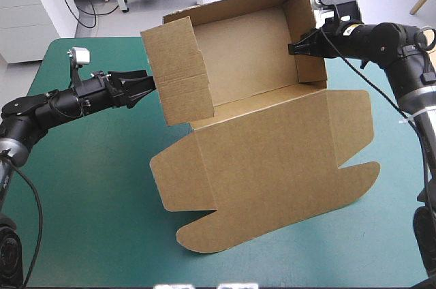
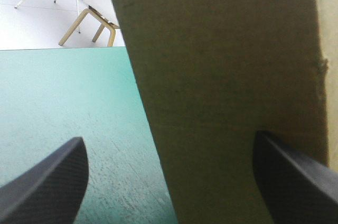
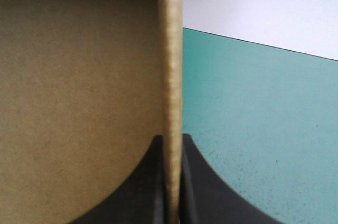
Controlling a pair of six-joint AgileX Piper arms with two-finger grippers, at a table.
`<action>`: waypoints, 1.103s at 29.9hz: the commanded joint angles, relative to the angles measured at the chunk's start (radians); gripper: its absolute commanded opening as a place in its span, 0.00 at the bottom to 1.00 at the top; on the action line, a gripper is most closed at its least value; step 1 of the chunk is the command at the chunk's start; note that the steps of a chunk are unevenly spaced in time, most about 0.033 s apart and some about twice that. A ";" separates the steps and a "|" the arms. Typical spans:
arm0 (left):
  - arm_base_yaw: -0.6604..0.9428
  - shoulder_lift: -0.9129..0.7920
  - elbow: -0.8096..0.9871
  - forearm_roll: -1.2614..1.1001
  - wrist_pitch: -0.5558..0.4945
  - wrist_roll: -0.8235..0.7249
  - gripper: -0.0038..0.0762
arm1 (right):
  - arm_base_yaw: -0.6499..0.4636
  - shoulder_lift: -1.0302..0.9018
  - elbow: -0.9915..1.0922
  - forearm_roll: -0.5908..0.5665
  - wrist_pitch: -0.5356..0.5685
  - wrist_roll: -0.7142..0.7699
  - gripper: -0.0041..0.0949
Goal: Fold the box
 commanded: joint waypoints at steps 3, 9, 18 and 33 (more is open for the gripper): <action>-0.037 -0.052 -0.023 -0.133 0.095 0.021 0.80 | 0.031 -0.040 -0.030 -0.011 -0.100 0.044 0.03; -0.055 -0.052 -0.023 -0.159 0.095 0.023 0.80 | 0.091 -0.040 -0.030 -0.135 -0.153 0.137 0.03; -0.110 -0.052 -0.039 -0.170 0.080 0.049 0.80 | 0.159 -0.040 -0.030 -0.308 -0.207 0.264 0.03; -0.353 -0.050 -0.393 0.566 -0.497 -0.630 0.76 | 0.159 -0.040 -0.032 -0.367 -0.282 0.351 0.03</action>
